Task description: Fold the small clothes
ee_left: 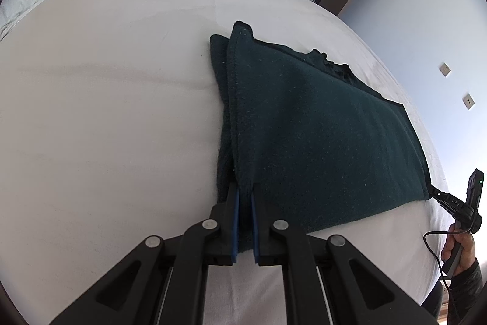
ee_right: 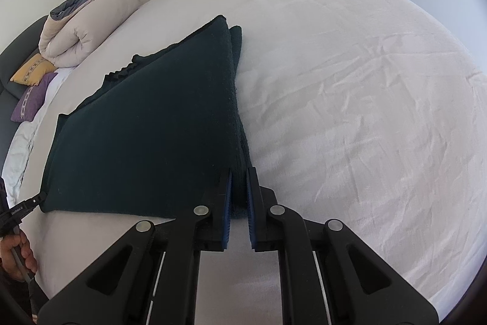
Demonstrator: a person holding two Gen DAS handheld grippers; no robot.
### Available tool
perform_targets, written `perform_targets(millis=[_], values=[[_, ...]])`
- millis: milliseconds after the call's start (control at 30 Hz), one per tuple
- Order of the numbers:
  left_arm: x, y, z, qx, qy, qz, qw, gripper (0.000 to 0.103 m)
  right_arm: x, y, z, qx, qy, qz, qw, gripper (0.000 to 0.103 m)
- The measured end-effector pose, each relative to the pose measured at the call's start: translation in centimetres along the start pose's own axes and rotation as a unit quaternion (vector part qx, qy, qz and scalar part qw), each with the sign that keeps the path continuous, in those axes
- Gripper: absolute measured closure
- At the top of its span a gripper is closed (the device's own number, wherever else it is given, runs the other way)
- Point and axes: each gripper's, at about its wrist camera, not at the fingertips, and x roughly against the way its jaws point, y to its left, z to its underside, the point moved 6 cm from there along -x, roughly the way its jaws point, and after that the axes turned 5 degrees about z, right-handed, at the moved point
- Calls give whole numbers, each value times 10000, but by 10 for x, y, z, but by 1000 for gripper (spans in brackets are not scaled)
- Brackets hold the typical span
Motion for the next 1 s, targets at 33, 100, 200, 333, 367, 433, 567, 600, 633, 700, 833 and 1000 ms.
perform_targets(millis=[33,100,200,333,367,433,567,600,633,700,833,1000], values=[[0,0,0,-9,2,-4,10000,96,-1,-2,1,-34,17,-19,10000,95],[0,0,1,-9,3,2,10000,96,-4,-4,2,-58,54,-38,10000,95],[0,0,4,-4,14,12,10000,96,-7,-5,2,-12,58,-18,10000,95],[-1,0,7,11,-4,-14,10000,95,-10,-3,1,96,48,25,9999,95],[-2,1,6,50,0,-28,10000,94,-10,-4,1,82,39,1,10000,95],[-2,1,4,124,9,36,9999,91,-10,-5,0,3,39,-83,10000,94],[11,5,-5,333,-138,-21,9993,62,-4,-15,-2,-416,150,-190,9988,79],[17,8,-9,362,-263,-115,9989,45,-1,-17,-2,-477,128,-182,9986,73],[24,9,-12,384,-403,-162,9983,39,2,-18,-2,-520,68,-182,9985,70],[34,9,-17,433,-579,-158,9973,39,9,-16,-4,-483,-75,-244,9985,67],[39,-3,-21,344,-633,-76,9974,38,12,-11,-9,-459,-199,-363,9981,63],[29,-32,-21,-21,-549,16,9985,38,-6,2,-6,-113,58,-195,9997,86]])
